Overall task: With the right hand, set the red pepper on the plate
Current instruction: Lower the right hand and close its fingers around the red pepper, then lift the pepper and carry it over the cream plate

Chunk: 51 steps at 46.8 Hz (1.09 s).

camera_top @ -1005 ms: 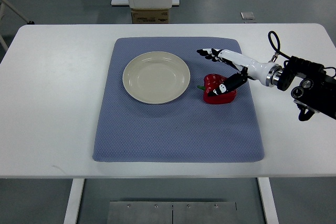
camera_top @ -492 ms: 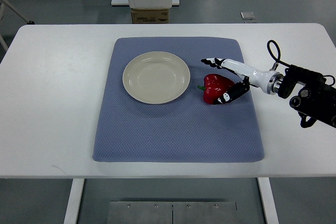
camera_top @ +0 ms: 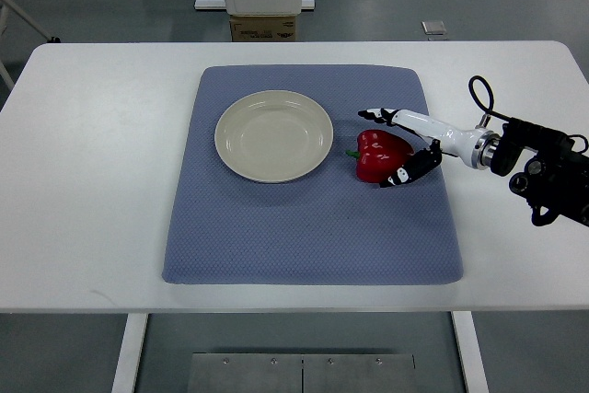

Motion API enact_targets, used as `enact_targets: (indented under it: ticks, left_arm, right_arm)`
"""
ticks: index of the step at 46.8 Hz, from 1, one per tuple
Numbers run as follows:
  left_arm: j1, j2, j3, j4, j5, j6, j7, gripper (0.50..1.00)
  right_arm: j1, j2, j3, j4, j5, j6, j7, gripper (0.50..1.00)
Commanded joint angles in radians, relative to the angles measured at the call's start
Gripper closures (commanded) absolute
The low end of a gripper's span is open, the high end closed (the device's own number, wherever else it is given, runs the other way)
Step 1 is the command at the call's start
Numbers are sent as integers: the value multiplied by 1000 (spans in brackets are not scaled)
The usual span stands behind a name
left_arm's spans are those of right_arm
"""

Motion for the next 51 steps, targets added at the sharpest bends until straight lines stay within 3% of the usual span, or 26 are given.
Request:
enact_targets:
  ticks: [1,12,45,51]
  left_arm:
    - [0,0,0,0,0,0,0,500]
    - [0,0,0,0,0,0,0,500]
    - [0,0,0,0,0,0,0,500]
    - [0,0,0,0,0,0,0,500]
  right_arm:
    - [0,0,-2,-3,0,0,0,563]
    - [0,2,-2,-13,0,0,0,640]
    - [2,3,-18,-16,0,2,1,664]
    - [5,3,-17,-16,0,2,1,699]
